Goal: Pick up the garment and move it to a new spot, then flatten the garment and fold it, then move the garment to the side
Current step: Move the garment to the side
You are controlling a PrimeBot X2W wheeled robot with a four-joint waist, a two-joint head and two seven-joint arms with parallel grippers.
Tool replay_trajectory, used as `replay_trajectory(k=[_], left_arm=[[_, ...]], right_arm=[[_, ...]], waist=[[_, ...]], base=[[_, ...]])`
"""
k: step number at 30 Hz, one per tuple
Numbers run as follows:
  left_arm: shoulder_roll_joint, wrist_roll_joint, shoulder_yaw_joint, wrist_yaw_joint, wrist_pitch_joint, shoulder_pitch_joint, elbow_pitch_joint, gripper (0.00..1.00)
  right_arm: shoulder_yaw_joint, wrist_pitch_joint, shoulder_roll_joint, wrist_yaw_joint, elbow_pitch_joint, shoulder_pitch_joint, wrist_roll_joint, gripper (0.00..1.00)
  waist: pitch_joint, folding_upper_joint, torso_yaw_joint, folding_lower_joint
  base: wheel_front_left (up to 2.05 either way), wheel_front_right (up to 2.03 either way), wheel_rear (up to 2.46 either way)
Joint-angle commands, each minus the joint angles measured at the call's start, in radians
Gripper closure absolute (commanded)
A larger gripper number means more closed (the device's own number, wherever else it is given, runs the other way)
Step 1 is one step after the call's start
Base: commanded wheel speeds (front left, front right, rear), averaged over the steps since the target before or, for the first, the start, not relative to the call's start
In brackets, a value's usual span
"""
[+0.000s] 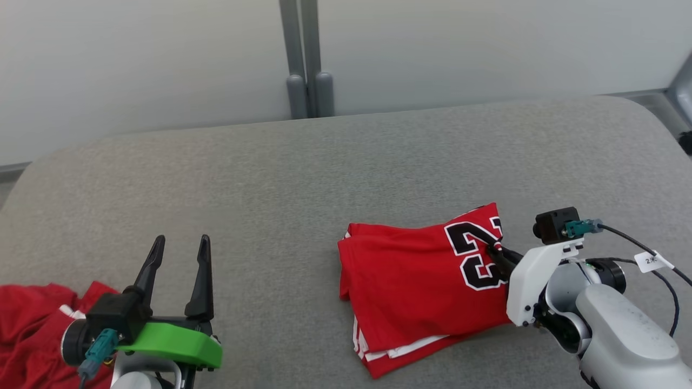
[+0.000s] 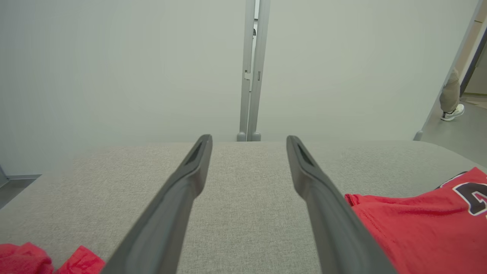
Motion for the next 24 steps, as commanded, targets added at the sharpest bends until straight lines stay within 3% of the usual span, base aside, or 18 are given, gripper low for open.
replay_trajectory(k=[1,12,18,24], left_arm=[[-0.005,0.012,-0.006,-0.008,0.001,-0.024,-0.001,0.00],[-0.023,0.013,-0.045,-0.030,0.004,-0.071,0.016,0.00],[-0.009,0.012,-0.043,-0.031,0.006,-0.081,0.020,0.00],[0.005,0.019,-0.046,-0.027,0.019,-0.104,0.001,0.00]], right_arm=[[0.002,0.004,-0.015,-0.001,-0.004,-0.014,0.009,1.00],[-0.002,0.011,-0.066,-0.001,-0.002,-0.042,0.039,1.00],[0.001,-0.003,-0.072,-0.001,0.000,-0.050,0.047,1.00],[0.003,-0.036,-0.073,-0.001,-0.005,-0.082,0.054,1.00]], waist=[[0.006,0.0000,-0.116,0.0000],[0.032,0.0000,-0.289,0.0000],[0.046,0.0000,-0.321,0.0000],[0.083,0.0000,-0.312,0.0000]], base=[[0.00,0.00,0.00],[0.00,0.00,0.00],[0.00,0.00,0.00],[0.00,0.00,0.00]])
